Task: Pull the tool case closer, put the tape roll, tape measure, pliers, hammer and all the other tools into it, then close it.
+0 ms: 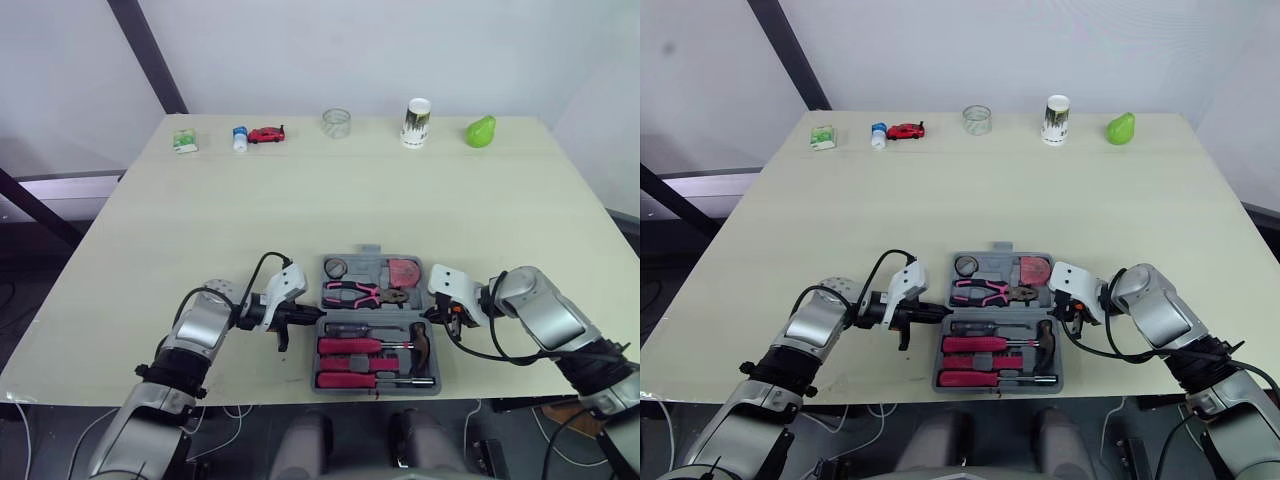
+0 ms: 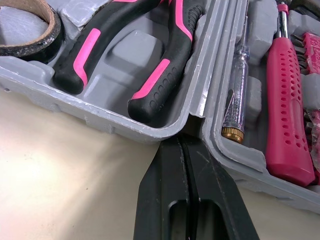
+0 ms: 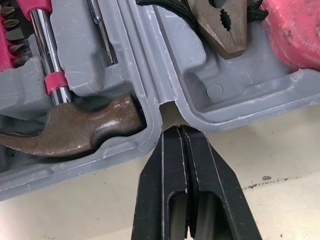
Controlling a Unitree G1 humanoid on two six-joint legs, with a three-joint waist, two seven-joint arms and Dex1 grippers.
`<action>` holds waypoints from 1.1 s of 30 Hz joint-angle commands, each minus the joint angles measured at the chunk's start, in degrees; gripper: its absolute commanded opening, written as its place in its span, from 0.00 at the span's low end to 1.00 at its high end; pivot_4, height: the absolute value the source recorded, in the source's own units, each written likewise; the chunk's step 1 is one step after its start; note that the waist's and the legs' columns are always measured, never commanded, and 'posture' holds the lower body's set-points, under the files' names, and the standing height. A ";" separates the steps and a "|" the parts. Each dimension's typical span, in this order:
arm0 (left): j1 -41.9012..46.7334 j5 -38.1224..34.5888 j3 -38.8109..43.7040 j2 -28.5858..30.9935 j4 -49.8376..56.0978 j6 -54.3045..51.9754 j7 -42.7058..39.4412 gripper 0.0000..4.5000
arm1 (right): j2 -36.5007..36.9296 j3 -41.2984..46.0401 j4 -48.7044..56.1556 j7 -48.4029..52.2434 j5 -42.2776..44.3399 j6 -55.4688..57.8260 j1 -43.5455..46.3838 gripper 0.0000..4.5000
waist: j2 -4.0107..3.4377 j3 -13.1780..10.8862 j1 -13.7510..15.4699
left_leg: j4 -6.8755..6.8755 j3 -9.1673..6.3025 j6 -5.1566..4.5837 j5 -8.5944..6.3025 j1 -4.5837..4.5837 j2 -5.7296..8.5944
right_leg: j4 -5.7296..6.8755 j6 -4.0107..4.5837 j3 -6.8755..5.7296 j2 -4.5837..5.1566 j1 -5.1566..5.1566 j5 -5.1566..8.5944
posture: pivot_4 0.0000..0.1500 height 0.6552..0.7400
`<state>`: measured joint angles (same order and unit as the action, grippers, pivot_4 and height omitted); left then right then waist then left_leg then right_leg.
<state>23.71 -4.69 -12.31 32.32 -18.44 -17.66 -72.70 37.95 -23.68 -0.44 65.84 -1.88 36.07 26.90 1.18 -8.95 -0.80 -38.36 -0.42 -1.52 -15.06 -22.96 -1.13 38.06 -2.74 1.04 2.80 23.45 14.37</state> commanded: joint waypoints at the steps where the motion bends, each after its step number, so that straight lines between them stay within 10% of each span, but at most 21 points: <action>1: -0.82 -1.24 -1.03 -0.27 2.95 -0.10 -0.73 0.00 | -0.53 0.32 3.77 1.01 2.30 -0.25 -0.33 0.00 | 0.00 0.00 0.01 | 0.00 0.00 0.00 0.00 0.00 0.00 | 0.00 0.00 0.00 0.00 0.00 0.00 | 1.00 1.00; 33: -2.85 -1.44 -1.10 -0.22 6.01 -1.99 0.17 0.00 | 0.04 0.93 3.10 -0.26 1.80 -1.19 -0.66 0.00 | 0.00 0.00 0.03 | 0.00 0.00 0.00 0.00 0.00 0.00 | 0.00 0.00 0.00 0.00 0.00 0.00 | 1.00 1.00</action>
<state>21.50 -4.76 -12.12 32.84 -14.72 -19.73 -72.14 38.53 -23.68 1.12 65.58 -1.56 36.07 25.71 1.18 -8.95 -0.77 -38.36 -0.42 -1.52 -15.06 -22.96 -1.14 38.06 -2.74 1.04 2.81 23.44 14.37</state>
